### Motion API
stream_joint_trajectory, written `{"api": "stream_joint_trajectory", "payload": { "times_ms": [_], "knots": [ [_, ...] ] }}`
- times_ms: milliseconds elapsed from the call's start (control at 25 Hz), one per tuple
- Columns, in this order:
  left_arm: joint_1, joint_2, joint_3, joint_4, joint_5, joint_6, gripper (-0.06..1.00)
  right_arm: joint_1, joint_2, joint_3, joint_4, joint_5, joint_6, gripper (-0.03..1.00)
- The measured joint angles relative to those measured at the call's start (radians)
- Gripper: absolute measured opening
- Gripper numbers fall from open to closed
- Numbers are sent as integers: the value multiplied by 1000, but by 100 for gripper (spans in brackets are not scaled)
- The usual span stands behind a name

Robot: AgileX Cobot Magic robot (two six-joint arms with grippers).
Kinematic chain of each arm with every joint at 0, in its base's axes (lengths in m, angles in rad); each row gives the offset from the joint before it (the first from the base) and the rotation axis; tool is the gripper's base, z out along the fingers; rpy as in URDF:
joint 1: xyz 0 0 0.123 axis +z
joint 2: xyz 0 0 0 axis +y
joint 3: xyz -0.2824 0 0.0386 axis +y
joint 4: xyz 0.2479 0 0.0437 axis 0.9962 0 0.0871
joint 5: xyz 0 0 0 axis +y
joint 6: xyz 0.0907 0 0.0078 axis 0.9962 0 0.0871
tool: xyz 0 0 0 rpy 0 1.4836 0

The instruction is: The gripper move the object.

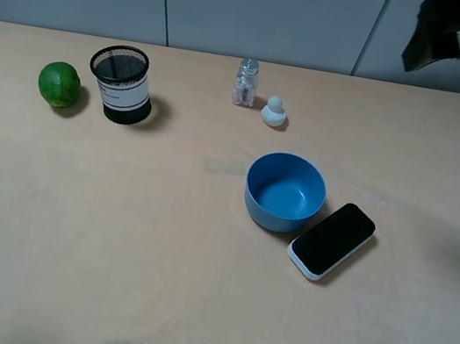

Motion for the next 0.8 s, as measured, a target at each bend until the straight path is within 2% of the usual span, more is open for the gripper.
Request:
{"api": "stream_joint_trajectory", "payload": {
  "times_ms": [440,560,800],
  "knots": [
    [0,0,0,0,0,0,80,-297,-309,0,-23,79,0,68],
    [0,0,0,0,0,0,80,-332,-401,0,-34,102,14,68],
    [0,0,0,0,0,0,80,-337,-572,48,-73,123,42,68]
  ]
}}
